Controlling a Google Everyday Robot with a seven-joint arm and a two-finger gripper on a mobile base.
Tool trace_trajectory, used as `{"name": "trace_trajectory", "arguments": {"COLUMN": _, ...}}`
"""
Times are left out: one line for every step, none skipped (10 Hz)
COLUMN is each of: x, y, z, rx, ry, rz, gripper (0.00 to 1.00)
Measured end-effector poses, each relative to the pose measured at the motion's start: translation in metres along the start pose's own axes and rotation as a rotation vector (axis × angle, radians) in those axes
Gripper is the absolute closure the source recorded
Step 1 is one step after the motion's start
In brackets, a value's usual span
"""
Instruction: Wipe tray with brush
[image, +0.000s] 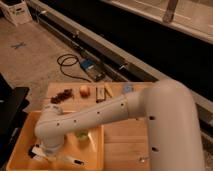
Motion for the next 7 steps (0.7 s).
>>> {"name": "trace_trajectory", "arguments": {"x": -0.007, "y": 0.007, "z": -0.005, "rx": -0.007, "ry": -0.003, "rz": 0.012, "gripper": 1.0}}
{"name": "trace_trajectory", "arguments": {"x": -0.013, "y": 0.02, "z": -0.012, "rx": -0.021, "ry": -0.005, "rz": 0.011, "gripper": 1.0}}
{"name": "trace_trajectory", "arguments": {"x": -0.012, "y": 0.028, "z": -0.016, "rx": -0.03, "ry": -0.003, "rz": -0.004, "gripper": 1.0}}
{"name": "trace_trajectory", "arguments": {"x": -0.006, "y": 0.034, "z": -0.018, "rx": -0.034, "ry": 0.005, "rz": -0.027, "gripper": 1.0}}
{"name": "trace_trajectory", "arguments": {"x": 0.002, "y": 0.038, "z": -0.018, "rx": -0.035, "ry": 0.009, "rz": -0.047, "gripper": 1.0}}
{"name": "trace_trajectory", "arguments": {"x": 0.019, "y": 0.04, "z": -0.016, "rx": -0.031, "ry": 0.015, "rz": -0.08, "gripper": 1.0}}
{"name": "trace_trajectory", "arguments": {"x": 0.036, "y": 0.038, "z": -0.011, "rx": -0.02, "ry": 0.016, "rz": -0.11, "gripper": 1.0}}
